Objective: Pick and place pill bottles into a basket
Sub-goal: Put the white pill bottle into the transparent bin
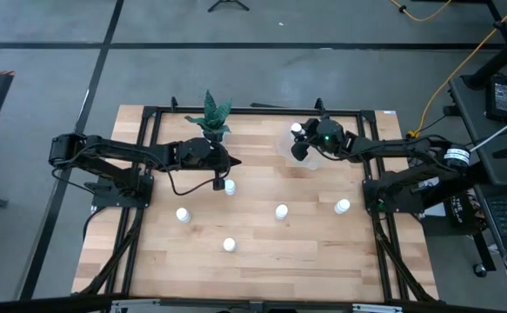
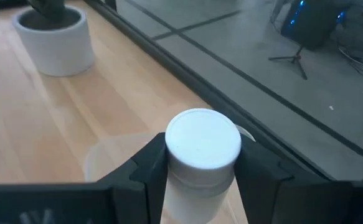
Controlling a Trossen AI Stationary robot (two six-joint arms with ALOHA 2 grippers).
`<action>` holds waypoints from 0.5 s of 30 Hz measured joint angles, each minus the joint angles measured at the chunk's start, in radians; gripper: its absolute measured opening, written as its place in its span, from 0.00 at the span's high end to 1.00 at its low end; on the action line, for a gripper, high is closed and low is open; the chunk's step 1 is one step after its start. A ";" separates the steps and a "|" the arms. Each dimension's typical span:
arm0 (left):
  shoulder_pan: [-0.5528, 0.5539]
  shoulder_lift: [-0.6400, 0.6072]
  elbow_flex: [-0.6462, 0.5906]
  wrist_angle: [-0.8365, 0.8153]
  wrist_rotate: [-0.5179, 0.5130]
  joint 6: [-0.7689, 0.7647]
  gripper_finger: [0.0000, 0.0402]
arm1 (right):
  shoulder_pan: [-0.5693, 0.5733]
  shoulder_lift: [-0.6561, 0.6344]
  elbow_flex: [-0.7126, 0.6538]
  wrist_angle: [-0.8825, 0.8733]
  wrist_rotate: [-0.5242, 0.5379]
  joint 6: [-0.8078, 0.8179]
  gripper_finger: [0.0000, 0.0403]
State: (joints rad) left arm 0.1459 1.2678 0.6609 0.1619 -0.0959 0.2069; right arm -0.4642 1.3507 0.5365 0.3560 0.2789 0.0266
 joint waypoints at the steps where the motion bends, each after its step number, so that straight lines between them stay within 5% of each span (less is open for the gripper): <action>1: 0.000 0.000 0.000 0.000 0.000 0.004 0.99 | -0.001 0.011 0.000 -0.003 0.001 0.003 0.63; 15: 0.000 0.000 0.000 0.000 0.000 0.008 0.99 | -0.005 0.144 -0.001 0.120 0.027 -0.008 0.63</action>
State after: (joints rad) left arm 0.1459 1.2678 0.6609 0.1619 -0.0959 0.2150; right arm -0.4694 1.4944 0.5358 0.4759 0.3058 0.0183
